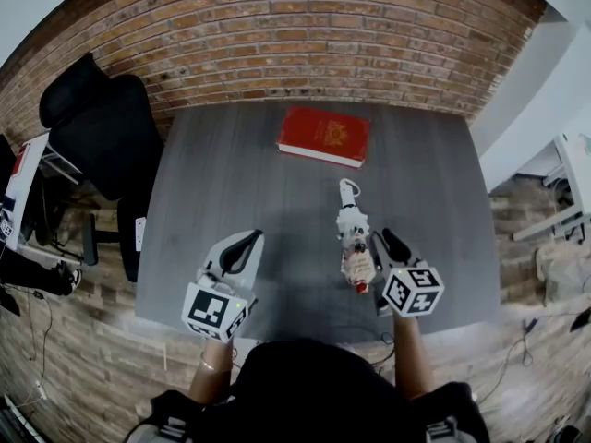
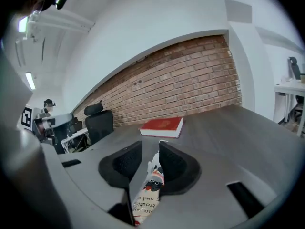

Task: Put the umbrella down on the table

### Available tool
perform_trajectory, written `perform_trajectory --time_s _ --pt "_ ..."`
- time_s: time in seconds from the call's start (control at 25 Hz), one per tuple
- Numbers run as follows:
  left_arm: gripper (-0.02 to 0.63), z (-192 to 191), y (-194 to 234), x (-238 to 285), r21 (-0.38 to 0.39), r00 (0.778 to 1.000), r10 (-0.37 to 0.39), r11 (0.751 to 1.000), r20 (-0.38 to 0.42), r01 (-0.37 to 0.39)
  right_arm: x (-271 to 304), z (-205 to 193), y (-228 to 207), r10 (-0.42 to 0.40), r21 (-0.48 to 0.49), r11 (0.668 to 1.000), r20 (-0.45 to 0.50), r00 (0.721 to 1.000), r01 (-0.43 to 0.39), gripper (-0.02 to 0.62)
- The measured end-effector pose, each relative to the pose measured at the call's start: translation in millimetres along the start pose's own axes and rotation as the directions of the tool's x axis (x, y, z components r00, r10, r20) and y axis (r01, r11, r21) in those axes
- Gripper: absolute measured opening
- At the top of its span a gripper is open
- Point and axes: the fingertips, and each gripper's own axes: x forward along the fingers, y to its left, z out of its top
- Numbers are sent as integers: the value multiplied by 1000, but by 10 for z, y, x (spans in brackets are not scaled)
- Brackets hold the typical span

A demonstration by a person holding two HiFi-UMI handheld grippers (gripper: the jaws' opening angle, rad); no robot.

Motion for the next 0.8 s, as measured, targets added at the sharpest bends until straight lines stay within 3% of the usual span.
perform_trajectory --time_s 0.12,0.24,0.48,0.8 --pt "3 26 -81 1 5 1000 -5 1000 -1 5 -116 137 55 14 4 1000 41 999 -14 81" --pt "3 66 -194 25 10 1000 -18 1000 12 18 -265 272 55 10 0 1000 98 995 -10 3" --pt "3 113 -367 24 16 999 -36 999 34 35 -514 448 143 38 -16 999 171 985 -36 2" --pt "3 174 -516 43 20 998 -46 999 38 46 -691 599 228 59 -60 997 199 978 -48 0"
